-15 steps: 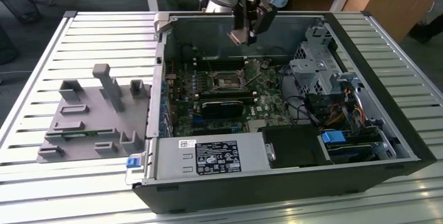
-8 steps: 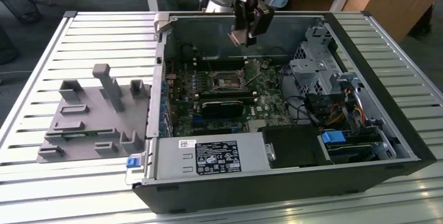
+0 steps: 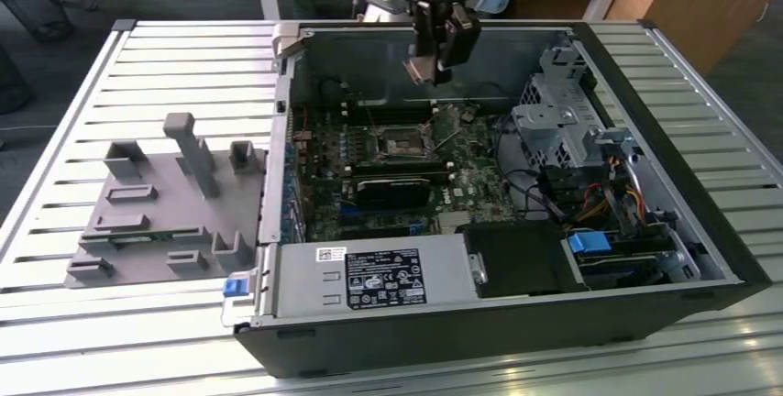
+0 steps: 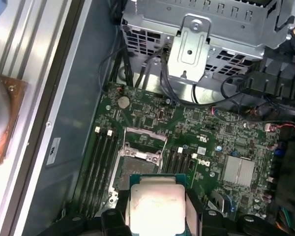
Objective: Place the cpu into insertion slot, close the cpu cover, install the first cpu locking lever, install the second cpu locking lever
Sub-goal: 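Place the cpu into insertion slot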
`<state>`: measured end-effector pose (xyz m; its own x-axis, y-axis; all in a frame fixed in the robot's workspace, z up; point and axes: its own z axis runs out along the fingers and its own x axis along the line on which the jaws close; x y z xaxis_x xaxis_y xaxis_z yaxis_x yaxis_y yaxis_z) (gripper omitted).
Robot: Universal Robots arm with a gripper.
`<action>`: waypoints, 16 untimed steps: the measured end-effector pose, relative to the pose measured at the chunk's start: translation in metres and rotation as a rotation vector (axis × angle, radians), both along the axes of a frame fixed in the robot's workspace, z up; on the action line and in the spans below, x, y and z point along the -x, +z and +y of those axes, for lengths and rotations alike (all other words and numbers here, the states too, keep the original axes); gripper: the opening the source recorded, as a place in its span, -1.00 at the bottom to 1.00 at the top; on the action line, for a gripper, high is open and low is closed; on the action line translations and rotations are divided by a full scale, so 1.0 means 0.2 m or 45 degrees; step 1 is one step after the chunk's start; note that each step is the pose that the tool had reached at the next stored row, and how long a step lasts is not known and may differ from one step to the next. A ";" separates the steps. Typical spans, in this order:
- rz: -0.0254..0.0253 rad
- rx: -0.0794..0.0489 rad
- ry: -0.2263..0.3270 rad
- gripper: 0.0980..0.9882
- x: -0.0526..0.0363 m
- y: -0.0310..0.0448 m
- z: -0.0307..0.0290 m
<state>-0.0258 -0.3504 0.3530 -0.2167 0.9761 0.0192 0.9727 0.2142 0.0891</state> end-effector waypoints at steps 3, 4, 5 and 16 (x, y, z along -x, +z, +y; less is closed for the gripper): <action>0.0000 0.000 -0.050 -0.01 0.000 -0.013 0.001; 0.0000 0.000 -0.069 -0.01 0.000 -0.017 0.002; 0.0000 0.000 -0.085 -0.01 0.000 -0.022 0.002; 0.0033 0.000 -0.150 -0.01 0.020 -0.106 0.037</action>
